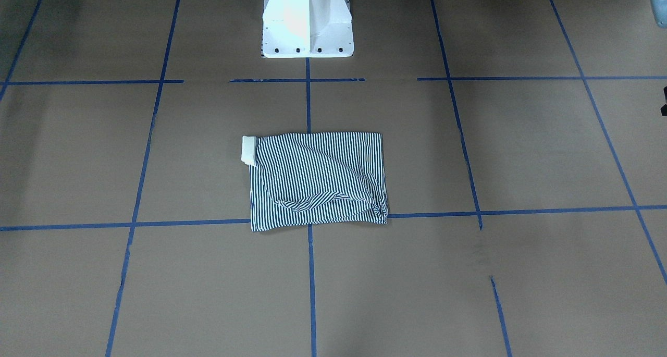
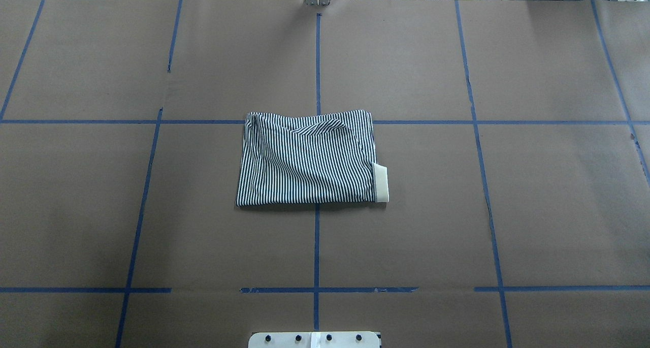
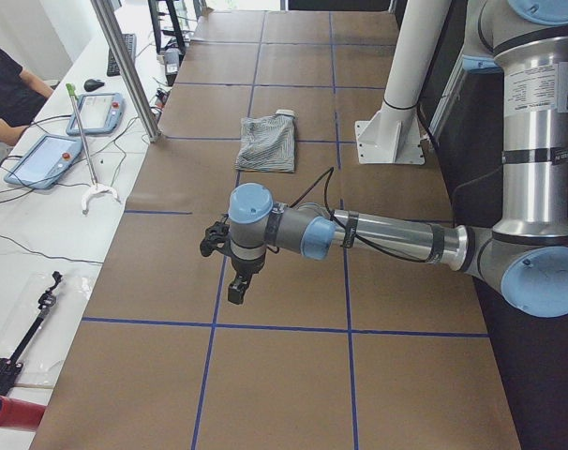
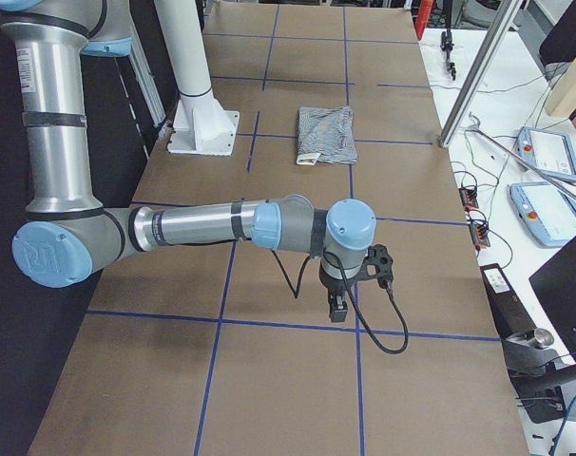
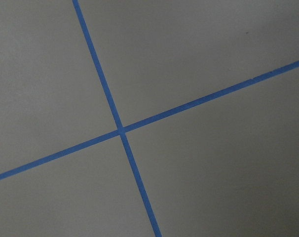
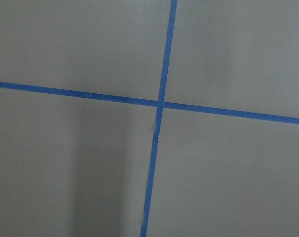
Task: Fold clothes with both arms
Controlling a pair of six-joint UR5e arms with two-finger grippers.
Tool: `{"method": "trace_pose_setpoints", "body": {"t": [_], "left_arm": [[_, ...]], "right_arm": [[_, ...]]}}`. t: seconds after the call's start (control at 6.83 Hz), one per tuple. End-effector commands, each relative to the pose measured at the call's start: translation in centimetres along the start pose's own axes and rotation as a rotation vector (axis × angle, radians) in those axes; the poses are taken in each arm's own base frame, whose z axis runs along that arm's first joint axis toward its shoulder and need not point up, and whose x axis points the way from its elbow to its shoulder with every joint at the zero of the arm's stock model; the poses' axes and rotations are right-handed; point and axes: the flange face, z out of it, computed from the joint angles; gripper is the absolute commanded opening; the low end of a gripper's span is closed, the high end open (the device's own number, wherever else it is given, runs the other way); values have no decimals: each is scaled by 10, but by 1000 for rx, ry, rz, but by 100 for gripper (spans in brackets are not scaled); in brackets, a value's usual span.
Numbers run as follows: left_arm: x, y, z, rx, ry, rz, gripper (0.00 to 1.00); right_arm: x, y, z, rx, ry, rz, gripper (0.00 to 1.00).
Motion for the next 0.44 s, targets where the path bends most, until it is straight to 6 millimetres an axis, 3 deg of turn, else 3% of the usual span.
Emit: {"method": "trace_pose_setpoints", "body": {"t": [0.0, 0.29], "left_arm": [[-29, 25, 1, -49, 2, 53, 100], [-42, 35, -11, -31, 1, 12, 100]], "right_arm": [[10, 0, 11, -1, -4, 5, 100], [2, -8, 10, 4, -3, 54, 100]]}}
